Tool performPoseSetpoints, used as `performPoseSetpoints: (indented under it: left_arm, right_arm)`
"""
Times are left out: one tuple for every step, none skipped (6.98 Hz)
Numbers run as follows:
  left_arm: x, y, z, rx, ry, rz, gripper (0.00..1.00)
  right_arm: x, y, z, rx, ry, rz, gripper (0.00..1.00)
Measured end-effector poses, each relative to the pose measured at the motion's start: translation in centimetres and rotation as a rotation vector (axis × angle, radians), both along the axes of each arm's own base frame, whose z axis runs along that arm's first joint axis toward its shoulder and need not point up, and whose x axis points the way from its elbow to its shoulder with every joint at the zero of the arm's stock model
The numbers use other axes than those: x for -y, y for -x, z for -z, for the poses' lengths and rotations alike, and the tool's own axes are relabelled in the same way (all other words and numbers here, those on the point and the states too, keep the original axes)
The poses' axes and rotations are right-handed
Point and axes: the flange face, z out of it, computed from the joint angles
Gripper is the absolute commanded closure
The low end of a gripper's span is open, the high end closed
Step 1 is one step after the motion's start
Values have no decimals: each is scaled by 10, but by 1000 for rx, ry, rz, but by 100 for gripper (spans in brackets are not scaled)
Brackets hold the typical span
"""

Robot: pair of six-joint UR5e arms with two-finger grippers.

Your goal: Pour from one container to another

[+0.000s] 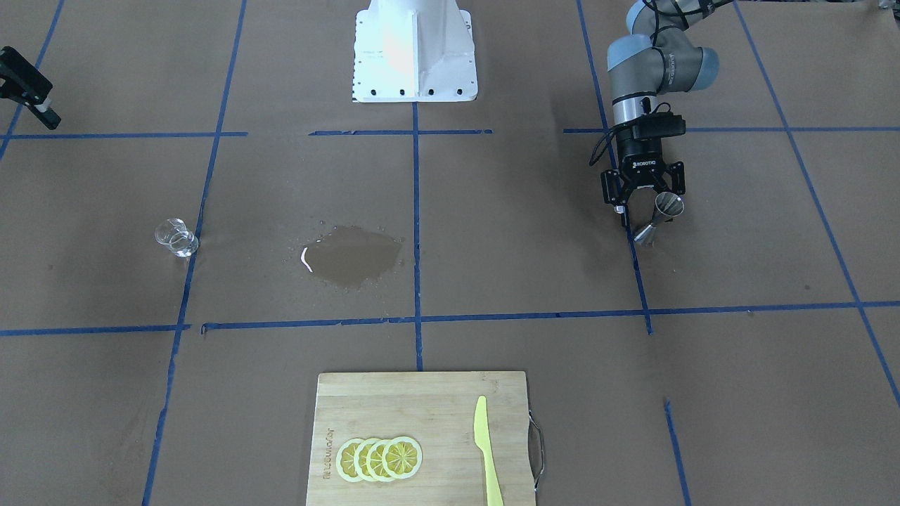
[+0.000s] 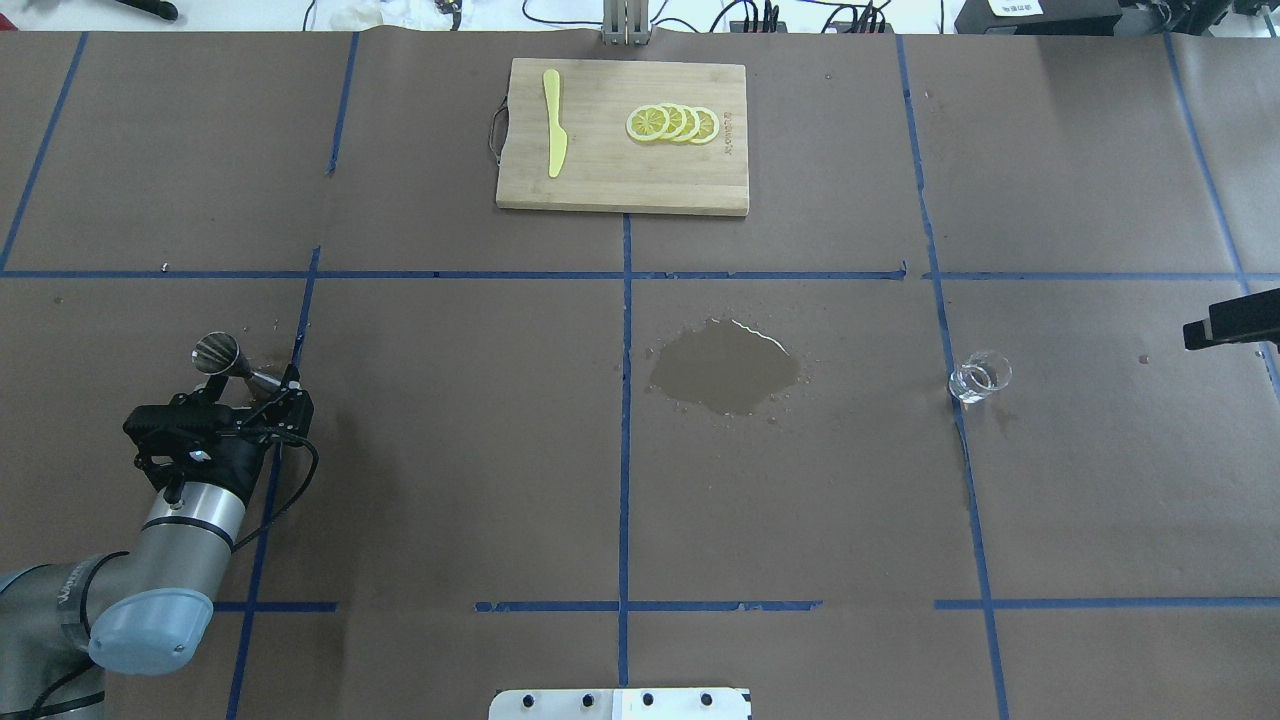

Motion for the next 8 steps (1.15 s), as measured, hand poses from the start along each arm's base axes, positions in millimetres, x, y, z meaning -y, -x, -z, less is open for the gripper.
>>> performPoseSetpoints:
  left_arm:
    - [0, 0, 0, -1, 0, 0, 34]
    - [0, 0, 0, -2, 0, 0, 36]
    - [0, -1, 0, -3, 0, 0, 36]
    - [0, -1, 0, -4, 0, 0, 36]
    - [0, 0, 0, -4, 0, 1, 36]
    - [1, 1, -1, -3, 0, 2, 36]
    - [2, 2, -2, -1, 0, 4, 36]
    - [3, 4, -3, 1, 1, 8, 36]
  right_arm:
    - [-2, 5, 3, 0, 1, 1, 0]
    - [-3, 10, 4, -5, -1, 7, 0]
    - [-4, 13, 5, -9, -5, 11, 0]
    - [-4, 15, 5, -11, -6, 13, 0]
    - [-5, 16, 5, -11, -7, 15, 0]
    - [-5, 15, 6, -11, -8, 16, 0]
    - [-5, 16, 7, -10, -10, 16, 0]
    - [-6, 15, 7, -9, -11, 16, 0]
